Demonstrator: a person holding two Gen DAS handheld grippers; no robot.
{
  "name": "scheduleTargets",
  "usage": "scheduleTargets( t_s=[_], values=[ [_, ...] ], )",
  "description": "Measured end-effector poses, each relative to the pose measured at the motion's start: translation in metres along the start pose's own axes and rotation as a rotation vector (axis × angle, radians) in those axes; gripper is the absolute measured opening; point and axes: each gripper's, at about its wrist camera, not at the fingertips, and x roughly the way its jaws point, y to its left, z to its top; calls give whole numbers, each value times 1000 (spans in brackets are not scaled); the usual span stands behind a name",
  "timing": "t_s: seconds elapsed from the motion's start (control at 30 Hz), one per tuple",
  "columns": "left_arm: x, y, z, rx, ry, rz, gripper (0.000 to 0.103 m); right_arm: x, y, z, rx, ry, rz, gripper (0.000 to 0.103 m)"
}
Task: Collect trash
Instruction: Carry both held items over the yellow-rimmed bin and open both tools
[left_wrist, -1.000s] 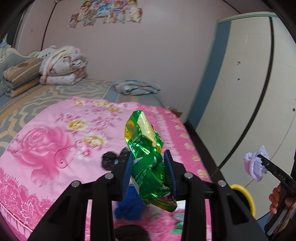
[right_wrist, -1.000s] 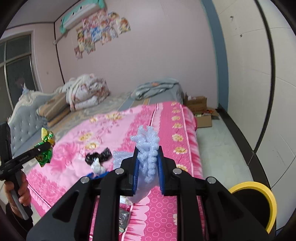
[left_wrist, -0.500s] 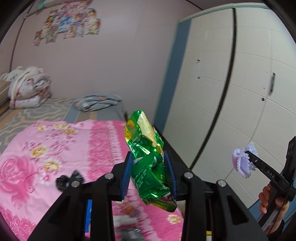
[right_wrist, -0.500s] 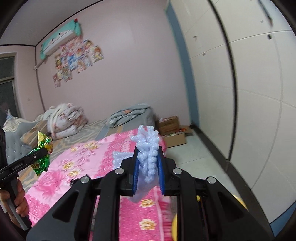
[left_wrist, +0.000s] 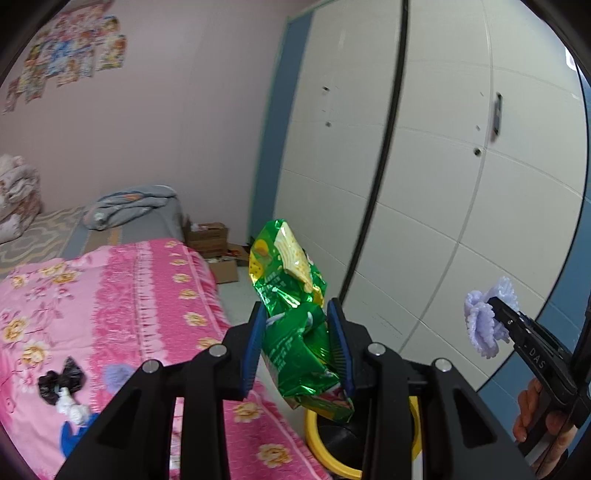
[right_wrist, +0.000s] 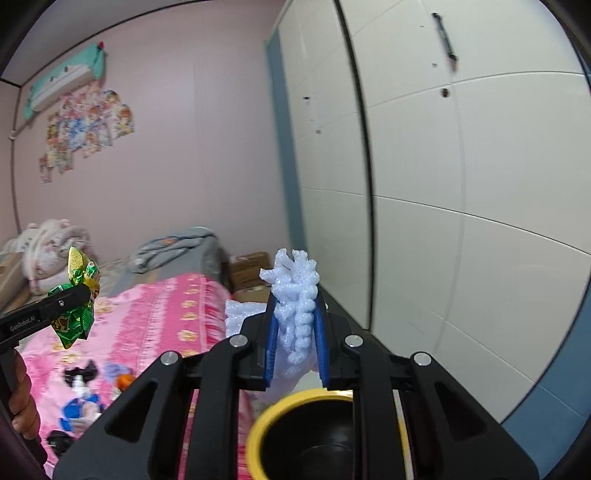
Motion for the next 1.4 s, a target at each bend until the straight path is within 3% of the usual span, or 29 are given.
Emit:
scheduleTargets(
  t_s=[0.2,0.63,0.9,1.23,1.3,1.37,1.4],
  values=[
    [48,-30,-25,25,71,-55,32,30,-17,-18,19,51,-70,17],
    [149,-48,-86,-10,262,-119,32,89,-57,-89,78,224,-93,17],
    [188,-55,-110,4,341,-126,33,116,-63,-121,88,289,-101,17],
    [195,-73,-115,31,350,-147,33,131,-63,-140,79,307,-141,20],
    [196,-72,-115,30,349,-145,36,125,-68,-142,76,300,-158,23],
    [193,-72,-115,24,343,-143,52,120,-70,-143,72,293,-170,29],
    [190,-71,-115,18,336,-141,55,119,-70,-144,78,293,-173,31]
  ],
)
